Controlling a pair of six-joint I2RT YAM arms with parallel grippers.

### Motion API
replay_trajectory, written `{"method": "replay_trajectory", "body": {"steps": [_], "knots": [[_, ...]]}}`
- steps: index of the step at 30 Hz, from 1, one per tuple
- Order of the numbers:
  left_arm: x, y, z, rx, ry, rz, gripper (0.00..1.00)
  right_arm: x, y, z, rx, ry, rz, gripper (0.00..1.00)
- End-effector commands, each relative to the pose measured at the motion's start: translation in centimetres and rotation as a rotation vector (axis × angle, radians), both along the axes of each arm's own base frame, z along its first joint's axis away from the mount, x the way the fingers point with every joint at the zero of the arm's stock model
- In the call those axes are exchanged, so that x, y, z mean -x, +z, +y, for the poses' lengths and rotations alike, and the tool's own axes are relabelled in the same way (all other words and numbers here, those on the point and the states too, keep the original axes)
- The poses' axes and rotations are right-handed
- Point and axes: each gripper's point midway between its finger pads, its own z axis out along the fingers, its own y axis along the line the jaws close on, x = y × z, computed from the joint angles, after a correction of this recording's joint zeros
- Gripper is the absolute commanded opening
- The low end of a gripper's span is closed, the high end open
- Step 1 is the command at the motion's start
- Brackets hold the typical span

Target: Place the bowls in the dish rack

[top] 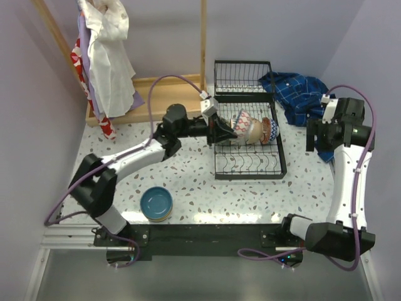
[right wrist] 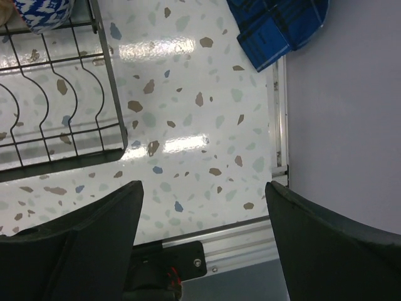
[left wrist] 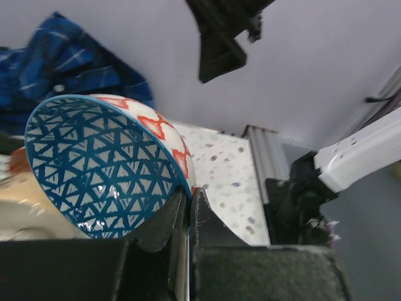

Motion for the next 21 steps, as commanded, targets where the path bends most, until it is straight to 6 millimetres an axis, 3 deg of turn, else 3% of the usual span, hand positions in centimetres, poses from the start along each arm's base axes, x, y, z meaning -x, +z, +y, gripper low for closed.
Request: {"method": "replay_trajectory", "body": {"steps": [1,3,7,11,16,17,21], "knots": [[5.3,7.4,-4.1,0.347,-0.193,0.021,0.0,-0.5,0.6,-0.5,-0.01,-0.076,-0.026,0.83],[4.9,7.7,-5.1,0.385,-0.154,0.058,0.0,-0.4,0.2,-0.9,0.004,-0.077,-0.011,0.83],[4.5,5.5,-7.7,0.379,-0.108,0.214,0.0,-0.1,0.0,-1.1,0.023,-0.071,0.009,0.83],[1.7,3.5,-9.3,0.392,0.023,0.449,0.0,0.3,-0.3,-1.3,0.035,-0.067,0.033,0.83],[-1.5,-0.9,-11.7,0.369,0.164,0.858,0.0,0.1,-0.4,-1.4,0.025,-0.07,0.066,0.83],[-2.0,-0.9,-12.1,0.383,0.197,0.894,0.0,-0.2,0.1,-1.4,0.026,-0.069,0.057,0.83],[-0.7,-1.8,-14.3,0.342,0.212,0.985,0.0,-1.3,0.2,-1.4,0.009,-0.063,0.052,0.83]]}}
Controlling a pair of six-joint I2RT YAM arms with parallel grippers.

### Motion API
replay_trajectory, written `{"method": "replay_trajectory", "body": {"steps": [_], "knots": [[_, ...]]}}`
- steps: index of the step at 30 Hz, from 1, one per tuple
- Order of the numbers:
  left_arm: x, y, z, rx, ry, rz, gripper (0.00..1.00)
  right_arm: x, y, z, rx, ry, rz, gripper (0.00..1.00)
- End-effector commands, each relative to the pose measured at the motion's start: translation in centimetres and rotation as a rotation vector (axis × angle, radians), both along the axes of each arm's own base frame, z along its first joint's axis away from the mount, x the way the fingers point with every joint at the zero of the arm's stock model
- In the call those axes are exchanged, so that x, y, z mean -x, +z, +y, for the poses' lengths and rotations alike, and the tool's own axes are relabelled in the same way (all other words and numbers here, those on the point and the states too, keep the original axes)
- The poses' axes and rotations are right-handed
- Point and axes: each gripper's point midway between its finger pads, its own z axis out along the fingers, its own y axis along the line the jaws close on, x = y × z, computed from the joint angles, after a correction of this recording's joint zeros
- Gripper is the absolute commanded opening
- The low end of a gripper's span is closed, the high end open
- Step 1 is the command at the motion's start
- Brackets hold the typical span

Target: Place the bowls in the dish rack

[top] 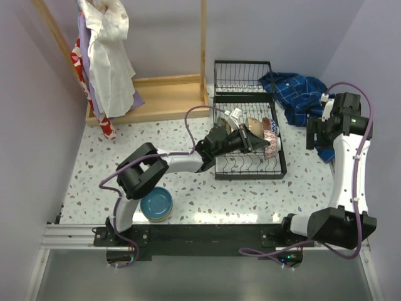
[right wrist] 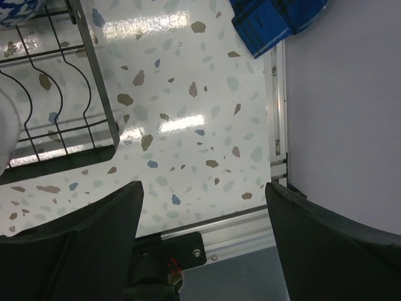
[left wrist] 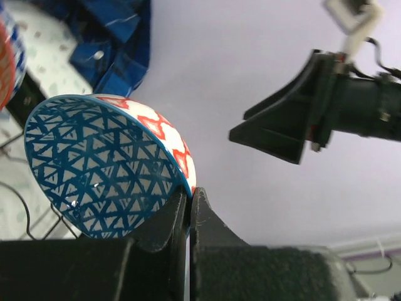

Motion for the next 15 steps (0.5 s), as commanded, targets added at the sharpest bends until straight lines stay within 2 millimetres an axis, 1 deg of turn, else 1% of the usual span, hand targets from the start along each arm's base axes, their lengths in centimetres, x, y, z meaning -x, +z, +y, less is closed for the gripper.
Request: {"method": "replay_trajectory", "body": {"steps": [1,2,4,6,7,9,10,15], "knots": [[0.1,3.5,-2.3,0.097,0.062,0.134,0.0,-1.2,1.3,-0.4,0.002,-0.007,-0.026,0.83],[0.1,3.4,-2.6,0.094,0.06,0.147,0.0,-1.3,1.2,-0.4,-0.004,-0.01,-0.025,0.83],[0.1,2.1,-3.1,0.068,0.053,0.176,0.0,-1.6,1.1,-0.2,-0.017,-0.005,-0.022,0.83],[0.4,1.7,-3.5,0.063,0.041,0.192,0.0,-1.8,1.1,0.0,-0.026,0.002,-0.023,0.82],[0.5,1.1,-3.7,0.056,0.034,0.2,0.0,-1.8,1.0,0.0,-0.029,0.003,-0.021,0.82],[0.8,0.6,-4.1,0.051,0.027,0.206,0.0,-1.8,0.9,0.1,-0.033,0.004,-0.021,0.83],[0.7,-0.1,-4.2,0.044,0.026,0.214,0.0,-1.8,0.8,0.1,-0.036,0.002,-0.02,0.82],[0.5,-1.5,-4.8,0.029,0.025,0.227,0.0,-1.4,0.1,0.7,-0.068,-0.009,-0.024,0.82]]}}
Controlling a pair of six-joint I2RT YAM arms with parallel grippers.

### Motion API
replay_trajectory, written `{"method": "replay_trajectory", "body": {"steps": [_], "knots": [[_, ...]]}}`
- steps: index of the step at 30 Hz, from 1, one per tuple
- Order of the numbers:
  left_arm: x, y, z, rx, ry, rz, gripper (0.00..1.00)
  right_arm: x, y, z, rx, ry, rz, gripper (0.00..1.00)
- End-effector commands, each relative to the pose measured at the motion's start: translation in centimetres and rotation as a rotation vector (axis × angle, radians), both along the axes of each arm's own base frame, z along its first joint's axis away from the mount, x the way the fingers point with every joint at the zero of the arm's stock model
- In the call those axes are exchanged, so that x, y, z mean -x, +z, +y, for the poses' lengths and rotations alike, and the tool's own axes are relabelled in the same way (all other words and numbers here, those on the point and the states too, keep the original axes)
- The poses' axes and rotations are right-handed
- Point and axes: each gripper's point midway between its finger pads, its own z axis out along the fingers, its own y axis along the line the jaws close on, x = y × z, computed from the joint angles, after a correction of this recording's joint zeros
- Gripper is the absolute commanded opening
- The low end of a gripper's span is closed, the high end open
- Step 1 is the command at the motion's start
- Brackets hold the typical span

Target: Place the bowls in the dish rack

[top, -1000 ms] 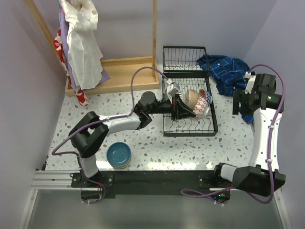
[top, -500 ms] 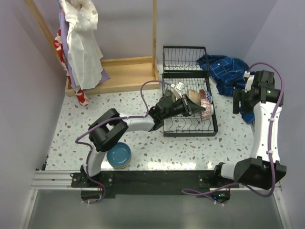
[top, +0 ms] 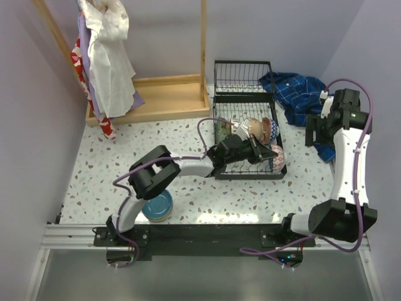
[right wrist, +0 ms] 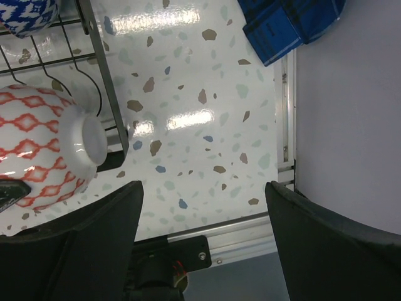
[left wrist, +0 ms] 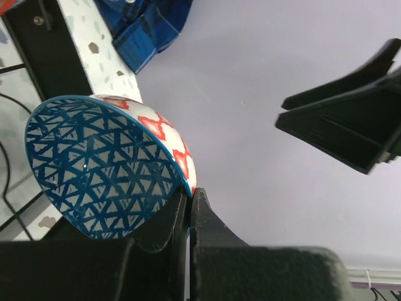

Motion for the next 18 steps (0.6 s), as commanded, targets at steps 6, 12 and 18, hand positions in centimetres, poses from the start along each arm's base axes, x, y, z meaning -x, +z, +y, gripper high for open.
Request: {"method": "replay_trajectory", "body": {"steps": [6,12,18], "knots": [[-1.4,2.0,-1.1,0.092,0.033,-0.02,0.0,0.7,0.0,0.7,-0.033,-0.022,-0.027,0.82],[-1.5,1.1,-1.5,0.089,0.025,-0.011,0.0,1.2,-0.4,0.7,-0.032,-0.026,-0.018,0.82],[-1.8,-0.4,-1.8,0.075,0.012,0.003,0.0,1.7,-0.9,0.9,-0.038,-0.027,-0.007,0.82]]}}
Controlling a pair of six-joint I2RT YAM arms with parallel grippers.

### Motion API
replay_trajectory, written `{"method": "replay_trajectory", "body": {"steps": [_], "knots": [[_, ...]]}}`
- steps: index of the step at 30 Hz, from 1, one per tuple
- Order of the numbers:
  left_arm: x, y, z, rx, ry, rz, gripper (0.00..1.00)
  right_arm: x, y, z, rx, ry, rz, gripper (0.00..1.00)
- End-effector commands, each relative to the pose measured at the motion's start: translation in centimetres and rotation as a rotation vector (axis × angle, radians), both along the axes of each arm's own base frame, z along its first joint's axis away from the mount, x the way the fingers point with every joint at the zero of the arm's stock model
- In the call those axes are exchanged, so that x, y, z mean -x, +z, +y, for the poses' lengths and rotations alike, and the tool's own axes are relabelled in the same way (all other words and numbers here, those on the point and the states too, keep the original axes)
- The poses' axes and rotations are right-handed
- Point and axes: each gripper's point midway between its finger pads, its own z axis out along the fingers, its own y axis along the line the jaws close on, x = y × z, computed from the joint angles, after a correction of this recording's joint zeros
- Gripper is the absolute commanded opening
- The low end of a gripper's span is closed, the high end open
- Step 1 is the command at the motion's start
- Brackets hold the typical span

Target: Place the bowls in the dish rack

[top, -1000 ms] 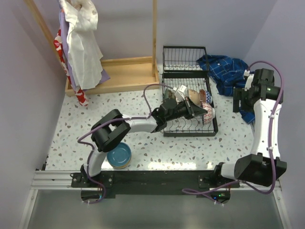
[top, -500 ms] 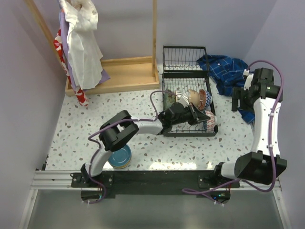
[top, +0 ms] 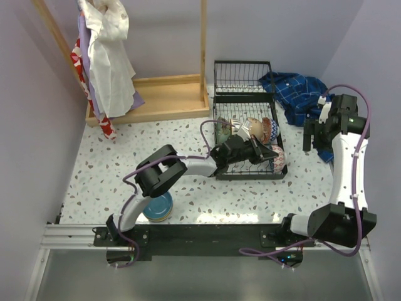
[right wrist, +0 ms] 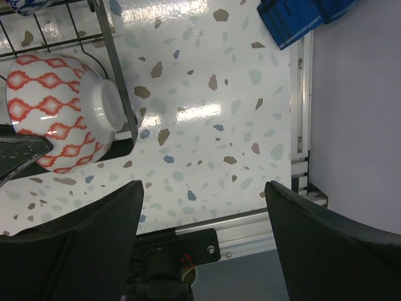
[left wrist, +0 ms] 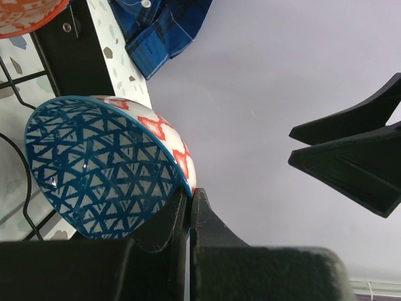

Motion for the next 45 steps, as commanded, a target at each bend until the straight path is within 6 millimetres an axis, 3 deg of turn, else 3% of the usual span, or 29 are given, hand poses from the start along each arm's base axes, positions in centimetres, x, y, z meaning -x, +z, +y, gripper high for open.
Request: {"method": "replay_trajectory", "body": {"steps": [1,13,16,20,21,24,28,33,37,38,40,41,42,43,44,45], "knots": [[-0.7,1.9,-0.8,0.075,-0.002,-0.033,0.0,0.4,0.4,0.1,-0.002,-0.019,-0.026,0.82],[-1.2,-0.1,-0.4,0.046,-0.031,0.01,0.0,0.6,-0.2,0.4,-0.016,-0.016,-0.024,0.82],[-1.4,0.2,-0.1,0.053,-0.047,0.02,0.0,0.7,-0.3,0.5,-0.019,-0.016,-0.022,0.82],[-1.5,1.5,0.1,0.073,-0.069,-0.017,0.17,0.8,-0.3,0.6,-0.022,-0.012,-0.026,0.82],[-1.3,2.1,-0.1,0.081,-0.08,-0.03,0.26,0.9,-0.2,0.6,-0.02,-0.011,-0.028,0.82],[-1.1,2.9,-0.2,0.083,-0.11,-0.038,0.41,1.1,-0.1,0.7,-0.024,-0.007,-0.029,0.82],[-1.3,3.0,0.4,0.044,-0.138,-0.025,0.56,1.4,0.5,0.5,-0.003,0.006,-0.028,0.82],[-1.8,3.0,3.0,-0.069,-0.116,0.024,0.58,1.9,1.3,-0.3,0.048,0.009,-0.007,0.82],[-2.5,2.2,7.2,-0.212,-0.068,0.041,0.61,1.9,1.9,-0.3,0.054,0.015,-0.019,0.83],[-2.5,3.7,8.0,-0.213,-0.053,0.019,0.63,1.8,2.1,-0.2,0.05,0.02,-0.028,0.83],[-3.0,3.7,9.5,-0.281,-0.038,-0.028,0.64,1.6,2.2,0.1,0.042,0.038,-0.049,0.83],[-3.0,5.5,9.8,-0.28,-0.039,-0.078,0.64,1.5,2.2,0.2,0.038,0.046,-0.056,0.83],[-3.1,6.0,10.1,-0.301,-0.035,-0.114,0.64,1.6,1.9,0.4,0.034,0.055,-0.053,0.83],[-3.0,6.1,10.7,-0.351,-0.057,-0.207,0.64,1.4,1.9,0.6,0.025,0.075,-0.071,0.83],[-2.8,8.3,11.1,-0.355,-0.066,-0.308,0.63,1.3,2.0,0.8,0.022,0.085,-0.081,0.83],[-2.4,9.1,11.5,-0.387,-0.088,-0.408,0.63,1.3,1.6,1.0,0.013,0.095,-0.081,0.83]]}}
